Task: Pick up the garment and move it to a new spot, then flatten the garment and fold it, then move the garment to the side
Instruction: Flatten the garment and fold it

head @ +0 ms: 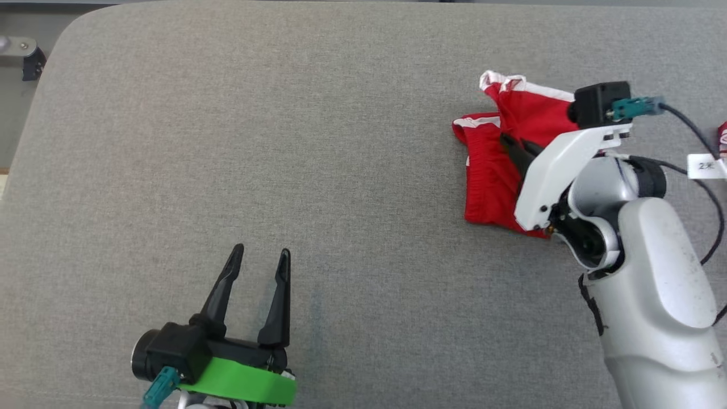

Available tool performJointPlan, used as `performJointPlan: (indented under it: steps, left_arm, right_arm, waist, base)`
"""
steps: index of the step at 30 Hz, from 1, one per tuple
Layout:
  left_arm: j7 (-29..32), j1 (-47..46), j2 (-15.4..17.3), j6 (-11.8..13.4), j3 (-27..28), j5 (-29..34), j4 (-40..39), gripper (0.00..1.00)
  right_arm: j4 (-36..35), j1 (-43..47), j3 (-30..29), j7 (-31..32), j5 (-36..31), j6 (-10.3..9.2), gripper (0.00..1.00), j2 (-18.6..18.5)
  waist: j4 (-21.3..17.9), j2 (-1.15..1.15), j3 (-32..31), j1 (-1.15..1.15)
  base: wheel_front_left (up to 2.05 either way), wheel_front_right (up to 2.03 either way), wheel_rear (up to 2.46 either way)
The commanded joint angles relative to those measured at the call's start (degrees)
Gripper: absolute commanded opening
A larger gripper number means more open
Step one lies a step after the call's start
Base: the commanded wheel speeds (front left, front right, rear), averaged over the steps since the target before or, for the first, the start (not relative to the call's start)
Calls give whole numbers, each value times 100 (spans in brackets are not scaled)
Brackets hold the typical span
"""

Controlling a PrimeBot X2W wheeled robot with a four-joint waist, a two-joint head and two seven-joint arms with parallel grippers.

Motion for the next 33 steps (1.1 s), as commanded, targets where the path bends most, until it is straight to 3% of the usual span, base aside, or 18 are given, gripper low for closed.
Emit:
performJointPlan:
  steps: [1,11,12,14,19,24,33]
  left_arm:
    - [-18,-139,-8,-17,-68,-9,43,100]
    - [-18,-182,-7,57,-261,-211,238,100]
    - [-19,-174,-8,57,-273,-191,253,100]
    - [-18,-130,-7,71,-267,-176,276,100]
    - [-18,21,-7,95,-181,-117,337,100]
    - [-19,278,-8,158,-45,-58,338,100]
    - [-19,710,-7,220,175,174,212,100]
  right_arm:
    - [162,-44,97,-147,-99,-1,0,12]
    - [1312,-196,369,-922,-54,-1,0,144]
    - [1361,-207,413,-992,25,-1,18,145]
    - [1434,-187,511,-1137,178,-1,100,151]
    - [1140,75,702,-1594,705,-1,100,146]
    - [403,649,708,-1869,834,-1,100,104]
    - [-497,1761,-197,-2728,330,-1,100,-370]
  waist:
    - [103,0,20,0]
    - [315,0,-62,0]
    - [318,0,-83,0]
    - [305,0,-143,0]
    - [205,0,-407,0]
    - [5,0,-776,0]
    - [-205,0,-1192,0]
  base:
    - [0,0,0]
    - [0,0,0]
    - [0,0,0]
    - [0,0,0]
    - [0,0,0]
    - [0,0,0]
    - [0,0,0]
